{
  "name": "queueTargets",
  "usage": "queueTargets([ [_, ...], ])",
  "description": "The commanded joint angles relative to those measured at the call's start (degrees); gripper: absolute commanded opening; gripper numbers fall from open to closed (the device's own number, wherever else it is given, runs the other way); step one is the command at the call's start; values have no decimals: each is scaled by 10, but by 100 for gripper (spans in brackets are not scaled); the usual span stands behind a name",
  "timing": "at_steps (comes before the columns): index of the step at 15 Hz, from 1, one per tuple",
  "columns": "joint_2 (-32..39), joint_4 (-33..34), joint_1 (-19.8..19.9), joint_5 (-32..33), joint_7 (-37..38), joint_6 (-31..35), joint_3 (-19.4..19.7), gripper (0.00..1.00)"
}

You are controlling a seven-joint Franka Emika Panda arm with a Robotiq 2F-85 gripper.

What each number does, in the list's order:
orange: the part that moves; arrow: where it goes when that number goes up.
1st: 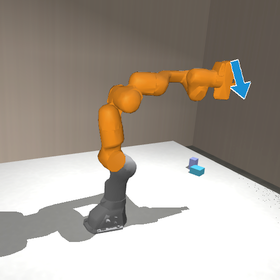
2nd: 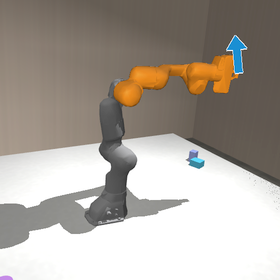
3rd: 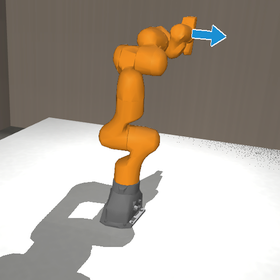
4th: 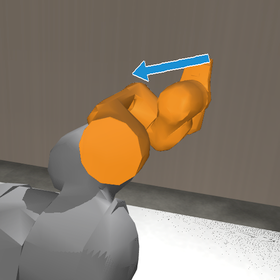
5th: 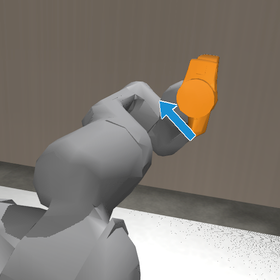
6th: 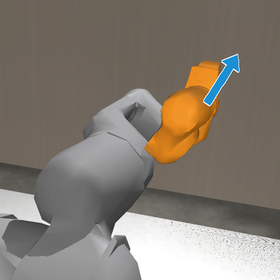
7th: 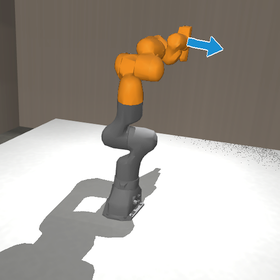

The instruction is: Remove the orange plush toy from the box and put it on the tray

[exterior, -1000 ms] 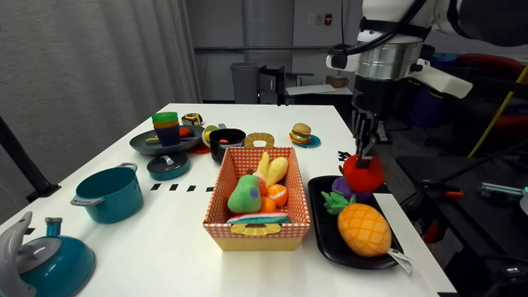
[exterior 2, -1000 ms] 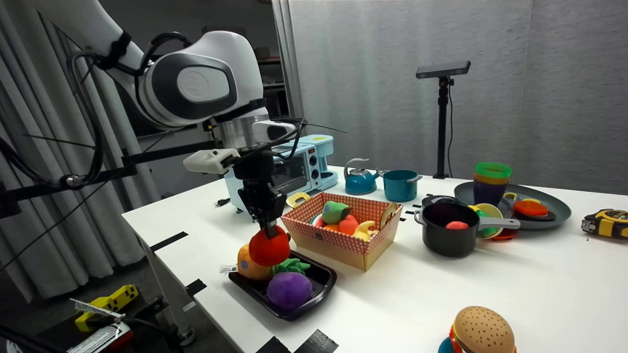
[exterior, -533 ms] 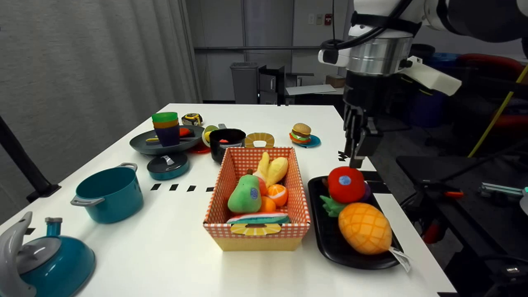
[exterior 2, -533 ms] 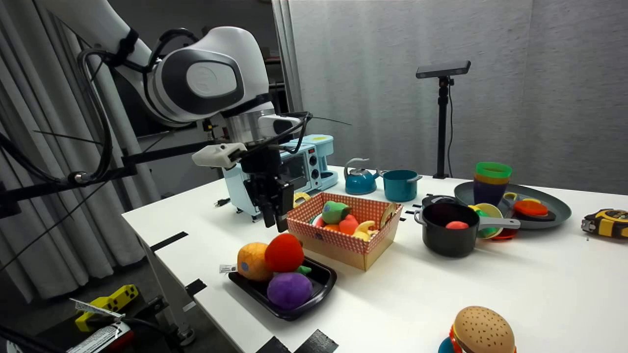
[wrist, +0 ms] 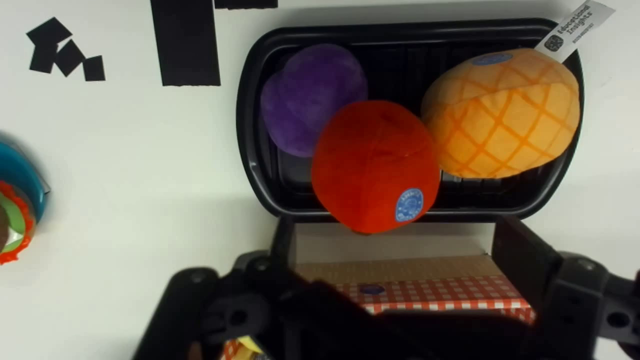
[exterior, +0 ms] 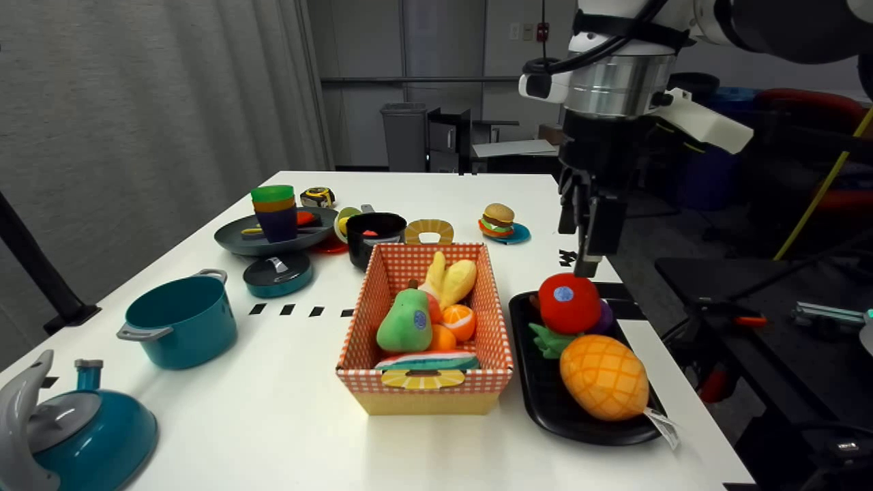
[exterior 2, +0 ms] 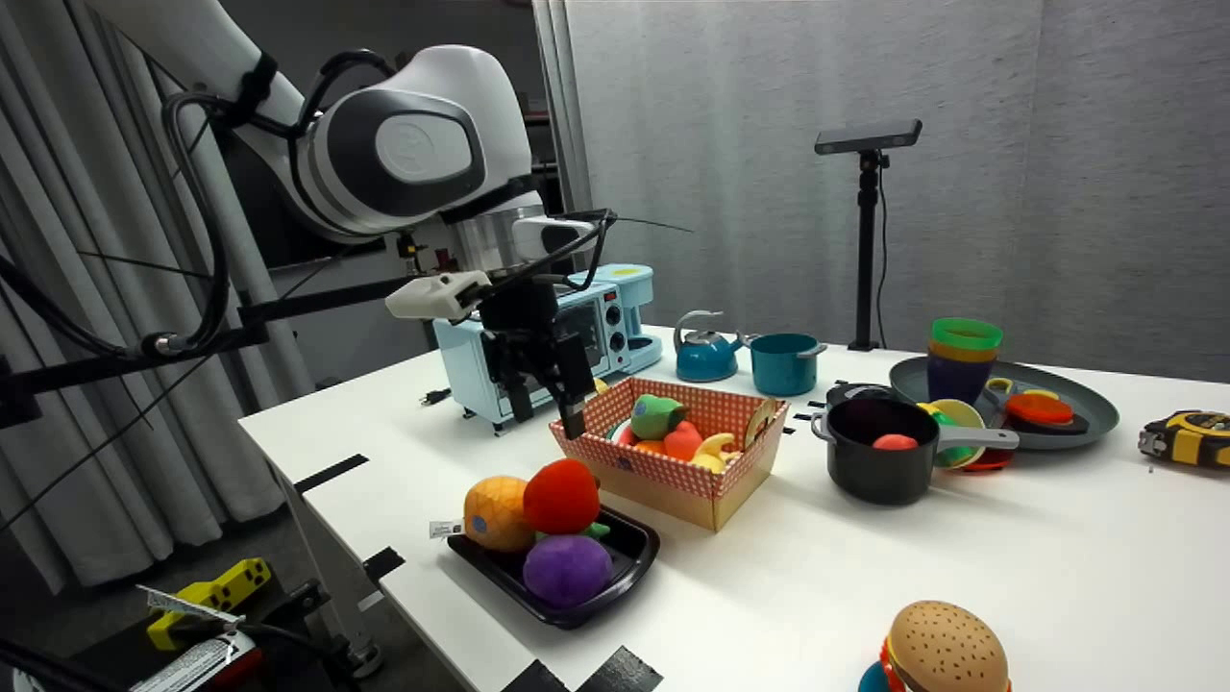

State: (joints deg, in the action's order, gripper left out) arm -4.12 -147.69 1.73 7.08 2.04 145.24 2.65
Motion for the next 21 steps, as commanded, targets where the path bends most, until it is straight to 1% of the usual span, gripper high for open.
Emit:
queueTargets([
  [1,-2,11,7,27,26,5,-4,100],
  [6,0,30,7,40,35,9,-4,100],
  [11,4,64,4,27,33,30,-5,100],
  [15,7,84,4,28,32,46,-6,100],
  [18,7,93,5,31,39,46,-6,100],
  [19,1,83,4,25,23,35,-5,100],
  [21,1,84,4,25,23,35,-5,100],
])
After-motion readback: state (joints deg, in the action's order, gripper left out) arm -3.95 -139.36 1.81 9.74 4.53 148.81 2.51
